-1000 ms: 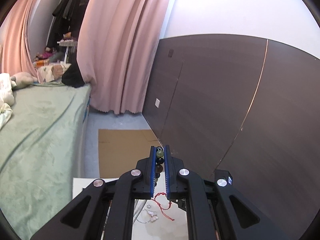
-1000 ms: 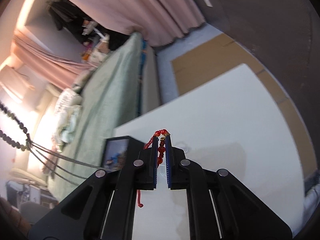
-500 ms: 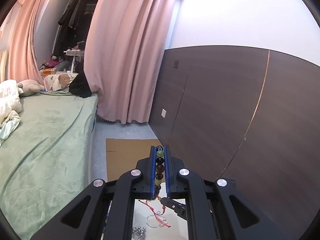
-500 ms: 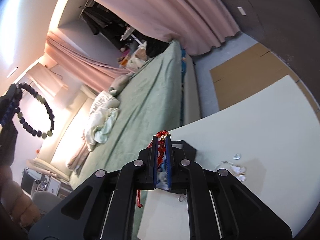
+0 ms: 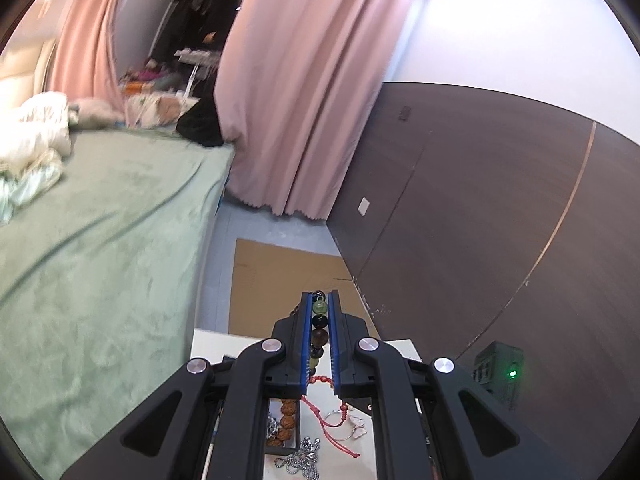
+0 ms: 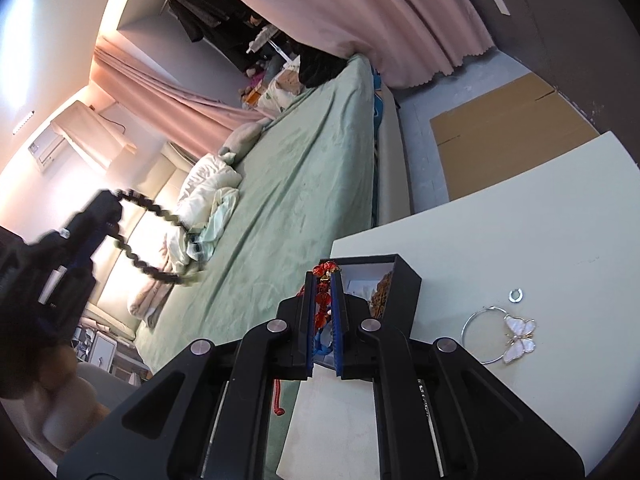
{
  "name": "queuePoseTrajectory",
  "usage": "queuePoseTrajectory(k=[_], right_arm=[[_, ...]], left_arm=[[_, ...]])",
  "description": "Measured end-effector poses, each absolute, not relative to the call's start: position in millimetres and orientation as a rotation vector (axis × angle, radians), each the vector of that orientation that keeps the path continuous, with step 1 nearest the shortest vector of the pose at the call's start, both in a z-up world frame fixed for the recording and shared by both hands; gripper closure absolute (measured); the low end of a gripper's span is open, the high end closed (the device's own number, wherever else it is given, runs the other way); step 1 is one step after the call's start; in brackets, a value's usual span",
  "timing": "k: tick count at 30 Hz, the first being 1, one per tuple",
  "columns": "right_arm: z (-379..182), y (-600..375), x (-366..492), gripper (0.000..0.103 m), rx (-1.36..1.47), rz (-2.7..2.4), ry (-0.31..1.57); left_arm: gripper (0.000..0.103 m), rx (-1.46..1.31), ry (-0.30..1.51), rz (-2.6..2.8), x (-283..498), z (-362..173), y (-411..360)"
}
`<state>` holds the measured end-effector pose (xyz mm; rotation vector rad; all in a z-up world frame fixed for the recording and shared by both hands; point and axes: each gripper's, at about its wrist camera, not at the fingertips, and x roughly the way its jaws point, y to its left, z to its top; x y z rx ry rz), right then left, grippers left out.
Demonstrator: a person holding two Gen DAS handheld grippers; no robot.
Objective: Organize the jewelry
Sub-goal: 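Lower both held bracelets into the black box and open both tools, then lower the left tool onto the silver chain and close it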
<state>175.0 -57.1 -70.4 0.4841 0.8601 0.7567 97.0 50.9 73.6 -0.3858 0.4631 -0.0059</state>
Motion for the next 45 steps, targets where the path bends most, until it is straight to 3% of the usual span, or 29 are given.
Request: queuePoseTrajectory(k=[7, 9, 11, 15, 16, 21, 23, 24, 25, 45], right_arm=[[-82, -48, 178, 0.095, 0.476, 0.727, 0.880], [-86, -47, 179, 0.095, 0.473, 0.719, 0.884], [-89, -41, 181, 0.095, 0.463, 0.718, 0.888], [-95, -29, 185, 0.095, 0.452, 0.720, 0.885], [-97, -26, 185, 0.095, 0.454, 0.719, 0.886], [-103, -13, 183, 0.094, 0.451, 0.738, 0.894], [-107, -3, 181, 0.081, 0.427, 0.761, 0.934], [-109, -1, 181, 0.061, 0.422, 0.754, 0.952], [-110, -2, 180, 0.053, 0.422, 0.739, 0.949], [-99, -88, 160, 0.049, 0.518, 0.568, 0.929]], left_arm=[[0.094, -0.518, 0.567, -0.005, 116, -3, 76], [0.079, -0.560, 0.636, 0.005, 121, -23, 85], [0.049, -0.576, 0.621, 0.012, 118, -29, 93], [0.040, -0.589, 0.621, 0.029, 116, -34, 102], [0.032, -0.595, 0.623, 0.030, 116, -35, 105], [0.013, -0.593, 0.618, 0.081, 107, -35, 117], [0.010, -0.596, 0.603, 0.095, 103, -32, 122], [0.009, -0.596, 0.601, 0.105, 102, -32, 124], [0.009, -0.597, 0.600, 0.110, 101, -32, 126], [0.009, -0.487, 0.655, 0.036, 82, -30, 62]])
